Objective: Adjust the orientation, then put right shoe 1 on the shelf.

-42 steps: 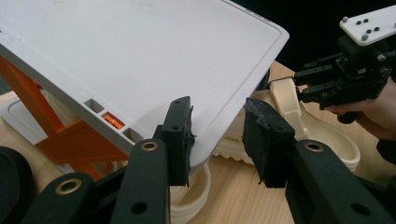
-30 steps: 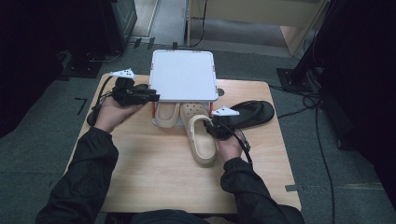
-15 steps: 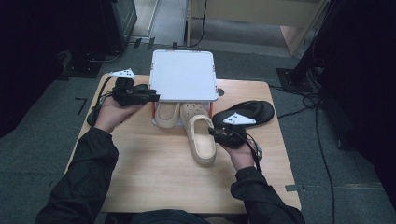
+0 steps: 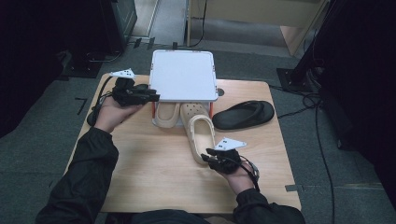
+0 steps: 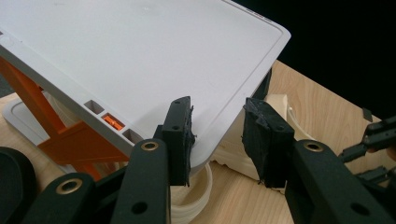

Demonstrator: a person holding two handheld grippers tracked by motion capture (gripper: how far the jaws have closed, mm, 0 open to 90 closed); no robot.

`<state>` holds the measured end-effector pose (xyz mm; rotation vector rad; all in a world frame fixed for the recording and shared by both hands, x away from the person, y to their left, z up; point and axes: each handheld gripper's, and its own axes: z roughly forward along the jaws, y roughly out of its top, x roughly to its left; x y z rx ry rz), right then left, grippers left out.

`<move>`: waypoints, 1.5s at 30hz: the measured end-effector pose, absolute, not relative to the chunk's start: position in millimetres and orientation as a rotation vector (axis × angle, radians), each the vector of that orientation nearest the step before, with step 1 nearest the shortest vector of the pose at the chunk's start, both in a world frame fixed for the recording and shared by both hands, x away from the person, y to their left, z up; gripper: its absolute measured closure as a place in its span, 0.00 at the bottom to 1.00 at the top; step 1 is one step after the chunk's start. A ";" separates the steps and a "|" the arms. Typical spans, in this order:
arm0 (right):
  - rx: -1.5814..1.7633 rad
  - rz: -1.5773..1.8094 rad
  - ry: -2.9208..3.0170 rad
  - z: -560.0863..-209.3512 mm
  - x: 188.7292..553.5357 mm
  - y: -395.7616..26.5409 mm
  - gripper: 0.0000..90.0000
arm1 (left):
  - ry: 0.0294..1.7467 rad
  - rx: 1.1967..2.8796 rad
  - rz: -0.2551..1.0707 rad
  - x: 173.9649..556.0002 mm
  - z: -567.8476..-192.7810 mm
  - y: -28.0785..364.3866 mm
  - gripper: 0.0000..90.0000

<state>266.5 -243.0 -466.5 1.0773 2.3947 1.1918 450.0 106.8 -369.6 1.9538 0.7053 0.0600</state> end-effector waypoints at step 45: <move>1.201 1.159 2.379 -461.0 299.2 -195.7 0.93 | 0.700 1.944 0.053 450.9 -371.0 107.8 0.71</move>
